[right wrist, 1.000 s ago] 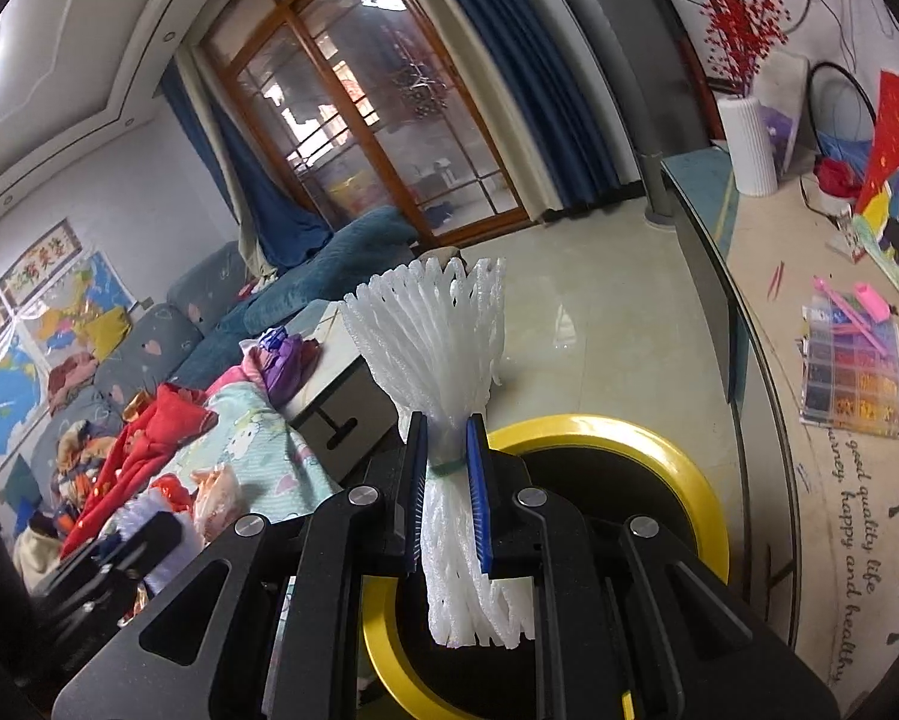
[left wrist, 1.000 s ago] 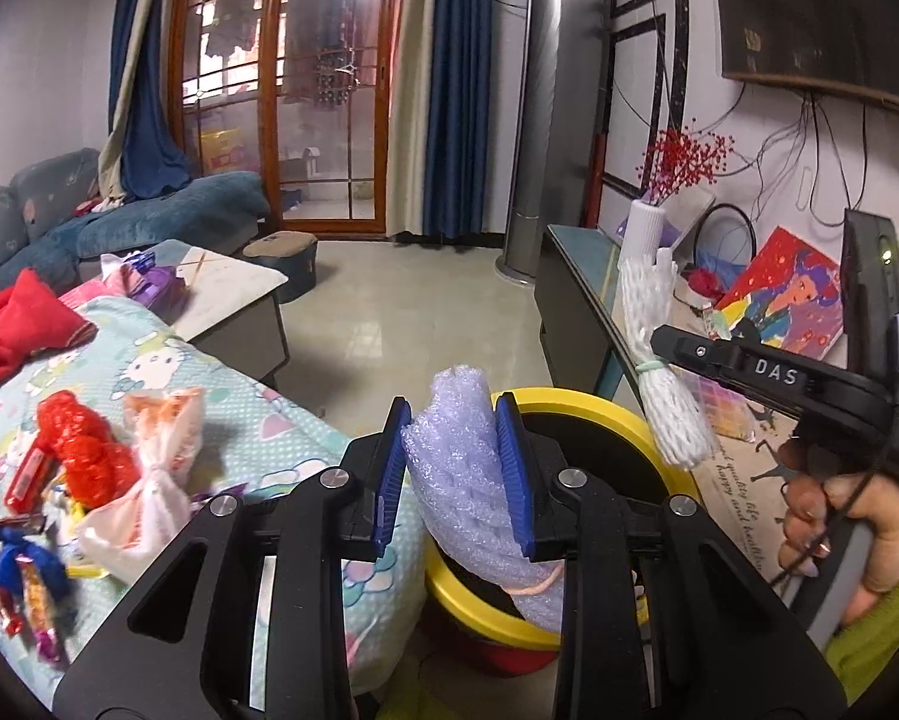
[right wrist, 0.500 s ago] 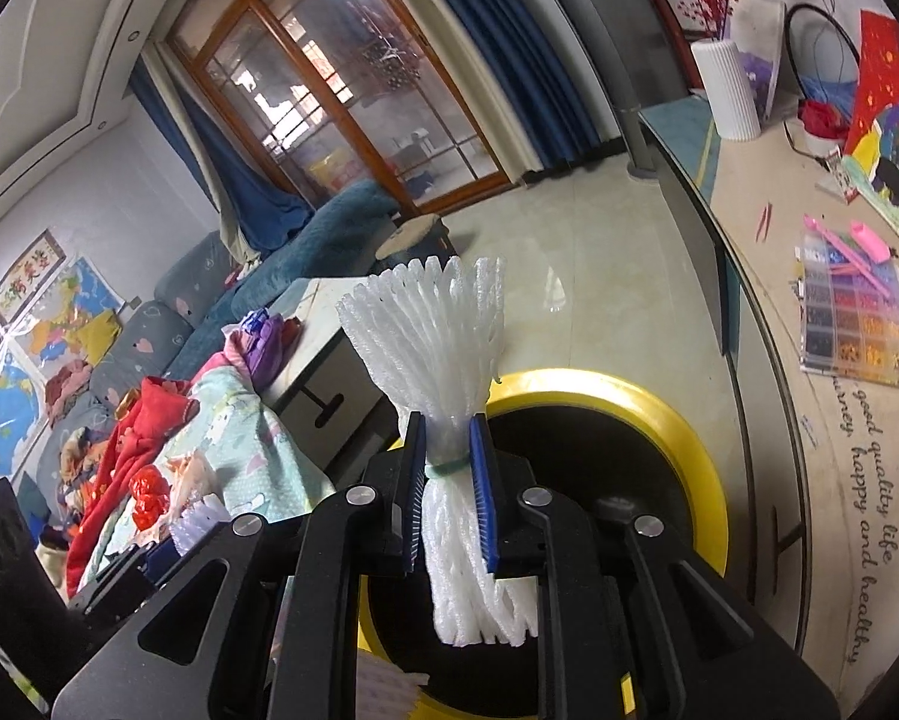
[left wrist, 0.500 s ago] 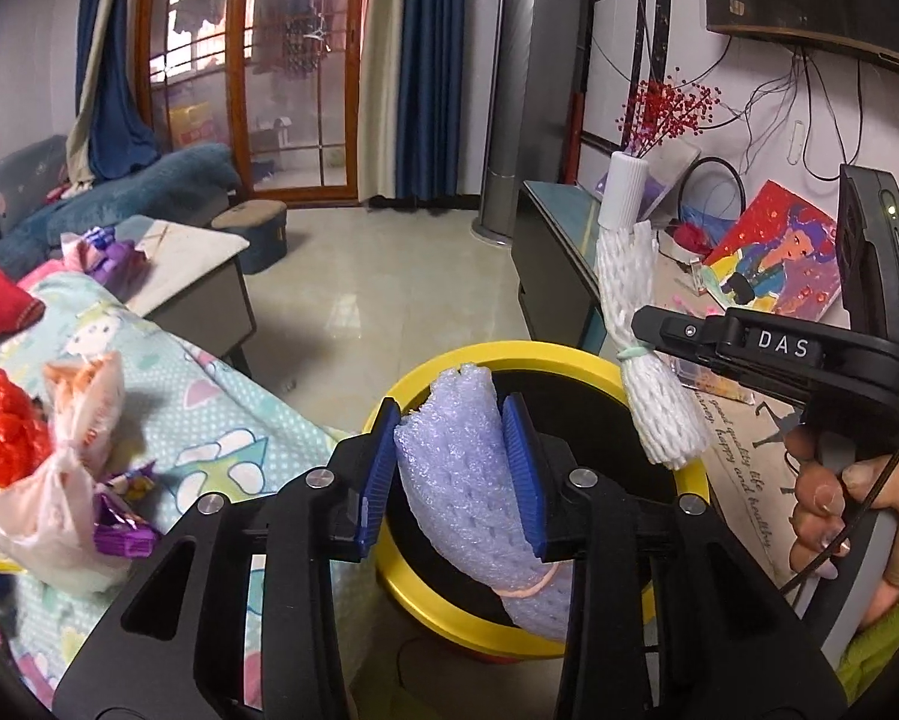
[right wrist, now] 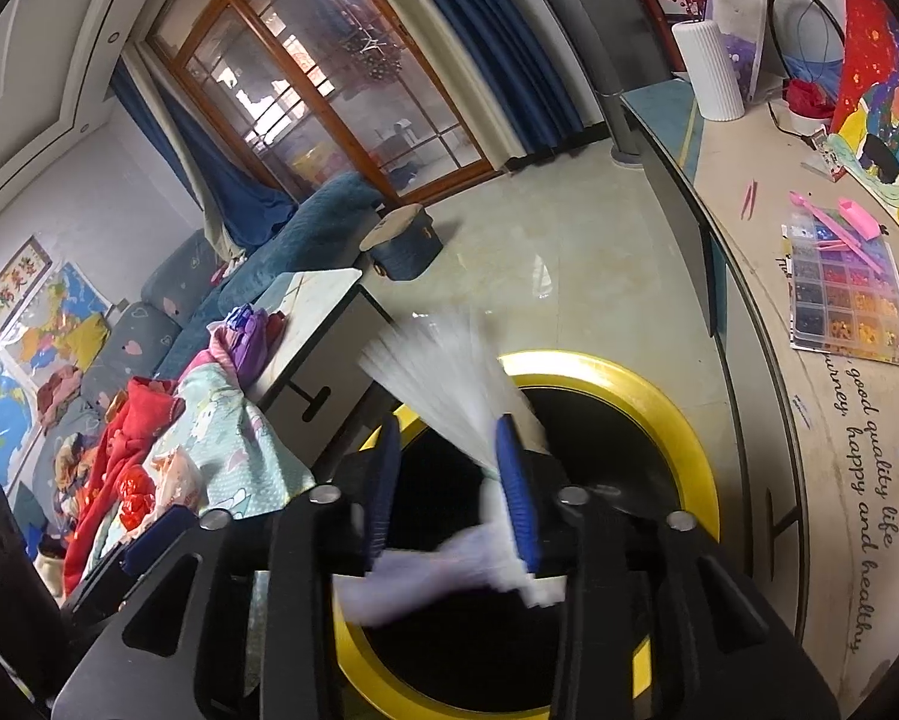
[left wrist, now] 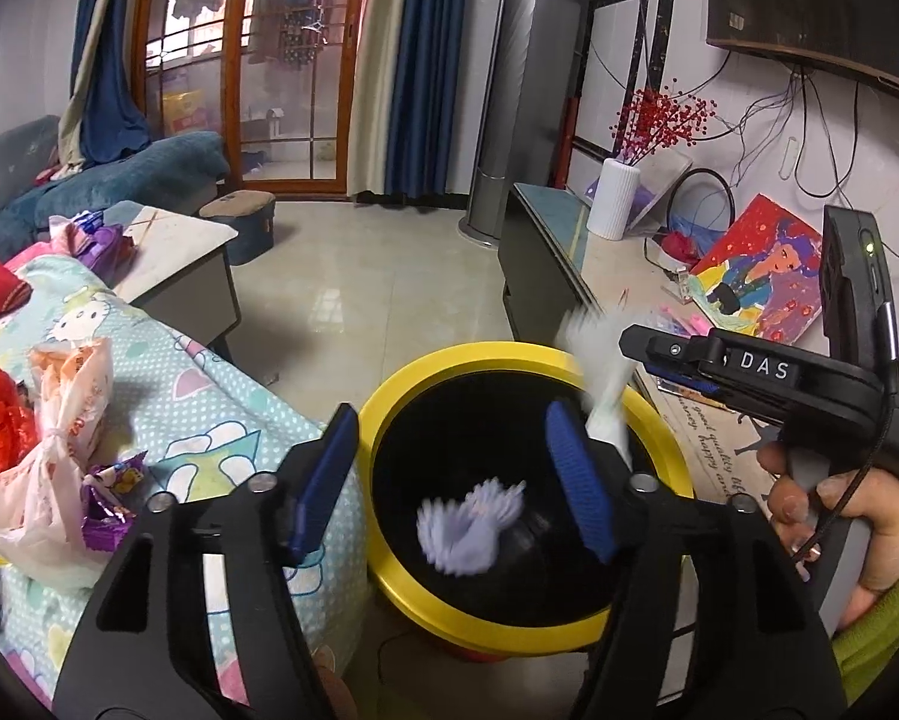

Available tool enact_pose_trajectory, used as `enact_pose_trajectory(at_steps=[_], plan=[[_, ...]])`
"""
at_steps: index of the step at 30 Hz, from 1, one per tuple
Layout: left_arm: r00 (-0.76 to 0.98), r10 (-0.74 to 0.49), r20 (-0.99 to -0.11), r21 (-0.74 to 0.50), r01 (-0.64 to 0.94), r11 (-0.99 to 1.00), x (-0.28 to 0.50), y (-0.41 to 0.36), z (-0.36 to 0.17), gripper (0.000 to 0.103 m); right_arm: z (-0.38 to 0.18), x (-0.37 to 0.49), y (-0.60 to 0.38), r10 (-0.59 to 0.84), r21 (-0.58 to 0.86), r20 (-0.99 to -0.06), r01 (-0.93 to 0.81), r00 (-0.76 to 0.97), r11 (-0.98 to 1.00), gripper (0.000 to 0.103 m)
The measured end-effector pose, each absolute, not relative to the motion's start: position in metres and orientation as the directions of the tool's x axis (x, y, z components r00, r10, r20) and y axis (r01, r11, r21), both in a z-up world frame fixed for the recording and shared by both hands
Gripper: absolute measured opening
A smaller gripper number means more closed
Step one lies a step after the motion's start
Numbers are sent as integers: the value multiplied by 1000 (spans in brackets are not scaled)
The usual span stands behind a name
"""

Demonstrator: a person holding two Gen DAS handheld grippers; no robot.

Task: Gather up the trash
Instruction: 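Open both grippers to drop the foam nets into the bin, then move both grippers back over the trash on the bed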

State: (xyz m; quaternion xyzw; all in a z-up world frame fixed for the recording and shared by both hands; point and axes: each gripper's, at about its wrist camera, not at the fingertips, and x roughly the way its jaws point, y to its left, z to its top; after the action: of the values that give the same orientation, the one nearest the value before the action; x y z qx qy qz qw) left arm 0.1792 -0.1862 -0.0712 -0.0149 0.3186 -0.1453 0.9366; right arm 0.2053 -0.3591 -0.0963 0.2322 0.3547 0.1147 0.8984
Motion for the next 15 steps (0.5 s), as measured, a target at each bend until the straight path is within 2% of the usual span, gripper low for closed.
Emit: enact_pose_trajectory(at_steps=[6, 12, 15], plan=[[759, -266, -594, -142, 227, 964, 173, -173, -66, 72, -89, 199, -356, 334, 458, -589, -37, 736, 888, 43], [784, -226, -578, -134, 182, 974, 161, -157, -52, 90, -74, 192, -341, 312, 418, -573, -57, 758, 907, 63], [795, -207, -569, -125, 165, 978, 154, -148, -46, 92, -65, 188, -332, 312, 400, -562, -78, 766, 913, 69]])
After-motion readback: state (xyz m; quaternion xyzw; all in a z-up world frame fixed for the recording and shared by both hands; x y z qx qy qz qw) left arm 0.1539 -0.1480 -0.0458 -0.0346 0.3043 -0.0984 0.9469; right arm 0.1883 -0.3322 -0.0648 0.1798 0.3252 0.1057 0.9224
